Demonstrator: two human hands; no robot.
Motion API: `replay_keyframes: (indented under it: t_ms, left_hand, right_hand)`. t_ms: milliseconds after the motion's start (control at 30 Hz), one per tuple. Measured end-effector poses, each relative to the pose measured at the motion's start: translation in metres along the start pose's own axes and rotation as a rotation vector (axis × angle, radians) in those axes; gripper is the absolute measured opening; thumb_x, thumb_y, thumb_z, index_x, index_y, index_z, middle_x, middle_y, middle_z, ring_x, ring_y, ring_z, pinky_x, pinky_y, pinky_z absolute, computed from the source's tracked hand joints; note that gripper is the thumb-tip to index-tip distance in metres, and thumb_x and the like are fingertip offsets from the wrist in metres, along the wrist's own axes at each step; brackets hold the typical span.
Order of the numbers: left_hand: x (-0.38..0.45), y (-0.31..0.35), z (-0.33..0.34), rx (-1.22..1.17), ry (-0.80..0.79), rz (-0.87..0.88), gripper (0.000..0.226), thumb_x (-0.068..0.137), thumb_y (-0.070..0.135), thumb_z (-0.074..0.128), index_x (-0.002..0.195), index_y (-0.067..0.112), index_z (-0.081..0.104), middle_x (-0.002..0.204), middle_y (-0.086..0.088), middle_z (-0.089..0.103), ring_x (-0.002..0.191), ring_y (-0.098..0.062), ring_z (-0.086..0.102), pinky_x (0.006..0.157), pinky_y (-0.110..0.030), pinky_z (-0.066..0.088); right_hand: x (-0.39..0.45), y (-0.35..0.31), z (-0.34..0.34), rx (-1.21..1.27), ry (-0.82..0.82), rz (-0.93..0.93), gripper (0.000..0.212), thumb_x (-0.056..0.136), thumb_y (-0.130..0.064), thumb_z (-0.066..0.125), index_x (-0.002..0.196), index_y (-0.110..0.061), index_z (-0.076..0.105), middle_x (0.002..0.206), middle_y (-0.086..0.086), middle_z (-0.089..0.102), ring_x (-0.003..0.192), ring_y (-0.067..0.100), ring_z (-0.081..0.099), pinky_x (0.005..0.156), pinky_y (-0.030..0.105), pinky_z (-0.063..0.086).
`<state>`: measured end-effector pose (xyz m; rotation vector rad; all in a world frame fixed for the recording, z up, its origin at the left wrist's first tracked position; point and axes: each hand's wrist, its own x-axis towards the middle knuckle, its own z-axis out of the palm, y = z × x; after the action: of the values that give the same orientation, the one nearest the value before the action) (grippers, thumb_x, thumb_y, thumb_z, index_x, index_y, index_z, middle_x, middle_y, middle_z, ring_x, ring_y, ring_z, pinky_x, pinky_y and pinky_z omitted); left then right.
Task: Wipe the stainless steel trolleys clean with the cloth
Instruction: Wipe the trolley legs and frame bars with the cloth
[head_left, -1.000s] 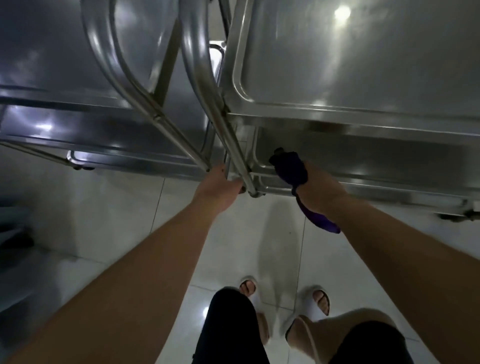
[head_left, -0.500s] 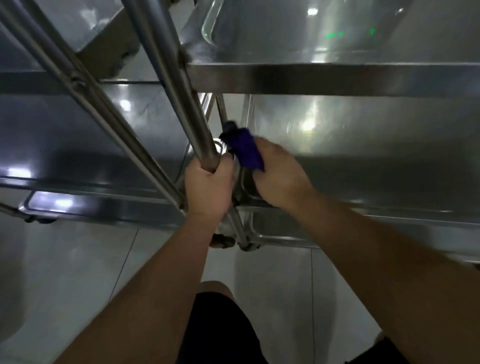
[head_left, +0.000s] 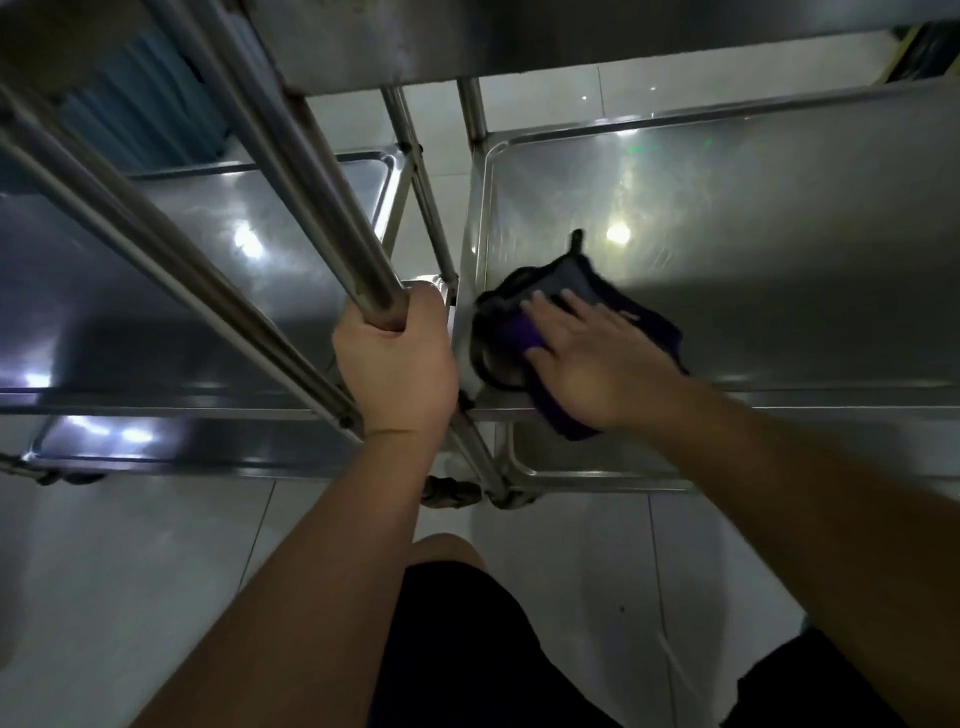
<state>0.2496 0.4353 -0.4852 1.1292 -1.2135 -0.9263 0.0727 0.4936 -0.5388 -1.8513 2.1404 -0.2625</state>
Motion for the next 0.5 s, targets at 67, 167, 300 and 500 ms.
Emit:
replay_keyframes:
  t_ms: [67,167,300,500]
  left_hand:
    - [-0.002,0.001,0.001,-0.001,0.011,0.007,0.043,0.075,0.035,0.063,0.071,-0.005,0.047,0.063,-0.030,0.050,0.052,-0.037,0.051,0.052,-0.039,0.046]
    - [-0.004,0.003,0.001,-0.016,-0.001,0.022,0.034,0.073,0.032,0.063,0.064,0.006,0.043,0.057,-0.026,0.043,0.048,-0.035,0.045,0.048,-0.036,0.041]
    - [-0.002,0.001,0.000,-0.037,-0.009,0.052,0.044,0.073,0.031,0.062,0.068,-0.007,0.041,0.058,-0.031,0.041,0.048,-0.043,0.044,0.049,-0.035,0.040]
    - [-0.002,0.002,0.003,-0.102,-0.019,0.098,0.043,0.074,0.021,0.061,0.065,-0.008,0.031,0.053,-0.030,0.031,0.049,-0.053,0.033,0.046,-0.043,0.032]
  right_hand:
    - [-0.001,0.041,-0.013,-0.029,0.084,0.145,0.065,0.106,-0.052,0.026,0.165,-0.028,0.016,0.174,-0.003,0.014,0.159,0.025,0.013,0.125,0.045,0.014]
    - [0.006,0.081,-0.027,-0.053,0.119,0.310,0.070,0.104,-0.056,0.017,0.166,-0.024,0.011,0.175,-0.004,0.008,0.160,0.024,0.007,0.127,0.046,0.009]
    - [0.055,0.080,-0.037,-0.014,0.127,0.352,0.072,0.103,-0.055,0.011,0.167,-0.022,0.008,0.175,-0.003,0.005,0.161,0.023,0.002,0.129,0.046,0.003]
    - [0.146,0.049,-0.046,0.018,0.078,0.291,0.067,0.107,-0.048,0.013,0.167,-0.021,0.008,0.175,-0.003,0.003,0.161,0.024,0.002,0.129,0.048,0.002]
